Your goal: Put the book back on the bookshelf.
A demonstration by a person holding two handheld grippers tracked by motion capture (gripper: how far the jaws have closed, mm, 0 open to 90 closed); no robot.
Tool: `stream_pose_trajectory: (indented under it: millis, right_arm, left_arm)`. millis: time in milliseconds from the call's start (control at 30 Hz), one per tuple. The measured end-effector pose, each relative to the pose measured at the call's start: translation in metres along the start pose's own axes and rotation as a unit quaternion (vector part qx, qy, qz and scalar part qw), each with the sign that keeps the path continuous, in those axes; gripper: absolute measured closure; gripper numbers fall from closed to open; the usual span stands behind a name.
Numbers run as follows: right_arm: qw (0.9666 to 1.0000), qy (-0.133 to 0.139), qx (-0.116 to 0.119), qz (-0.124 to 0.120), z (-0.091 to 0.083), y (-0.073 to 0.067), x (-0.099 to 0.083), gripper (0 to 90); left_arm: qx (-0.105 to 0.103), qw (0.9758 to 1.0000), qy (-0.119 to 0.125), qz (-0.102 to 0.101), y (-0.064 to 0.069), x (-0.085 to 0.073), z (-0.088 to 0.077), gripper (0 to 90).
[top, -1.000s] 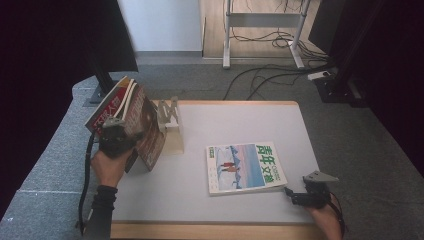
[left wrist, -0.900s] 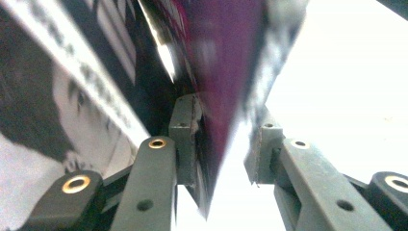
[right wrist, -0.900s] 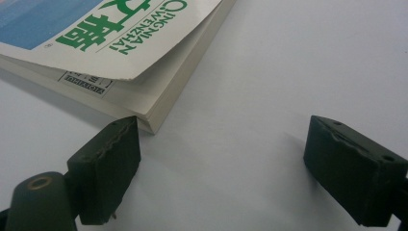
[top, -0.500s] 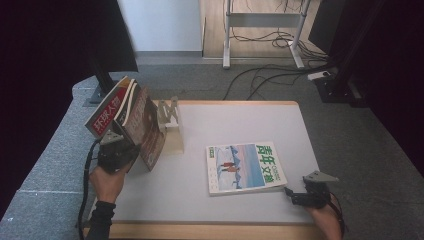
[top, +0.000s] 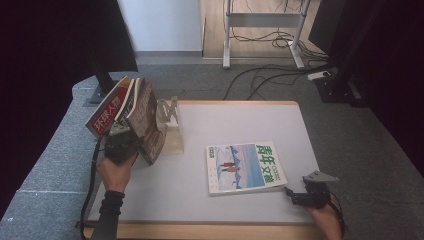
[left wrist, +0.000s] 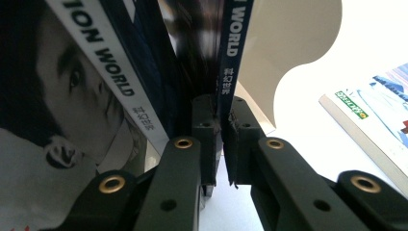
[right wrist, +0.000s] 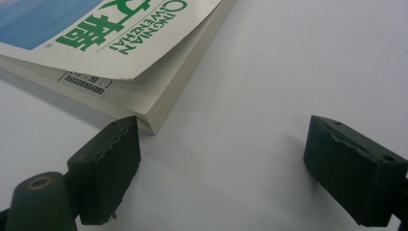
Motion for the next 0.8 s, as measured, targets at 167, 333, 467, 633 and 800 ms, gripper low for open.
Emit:
stream_pose_trajectory:
  millis: [167, 333, 467, 633, 800]
  right_arm:
    - [1.0, 0.0, 0.0, 0.001, 0.0, 0.0, 0.0, 12.2]
    - [1.0, 0.0, 0.0, 0.0, 0.0, 0.0, 0.0, 12.1]
    - [1.0, 0.0, -0.001, -0.001, 0.0, 0.0, 0.0, 12.1]
    - [1.0, 0.0, -0.002, -0.001, 0.0, 0.0, 0.0, 12.1]
    - [1.0, 0.0, -0.001, -0.001, 0.0, 0.0, 0.0, 12.1]
  left_arm:
    - [-0.005, 0.9999, 0.003, 0.013, 0.007, -0.003, -0.006, 72.8]
    - [-0.015, 0.9993, 0.012, 0.032, 0.017, -0.01, -0.022, 59.0]
    - [-0.048, 0.9976, 0.013, 0.049, 0.029, -0.014, -0.032, 47.6]
    - [-0.116, 0.9908, 0.006, 0.069, 0.051, -0.017, -0.026, 31.0]
    - [-0.149, 0.9834, 0.003, 0.105, 0.073, -0.016, -0.008, 15.2]
Point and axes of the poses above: each handheld gripper's, and its own axes: z roughly forward along the jaws, x roughly out of its top, y roughly to its right, the point moved 6 cm from there along z, roughly forward along the jaws, and after that the axes turned 7 degrees about y, right-handed, at the moved point
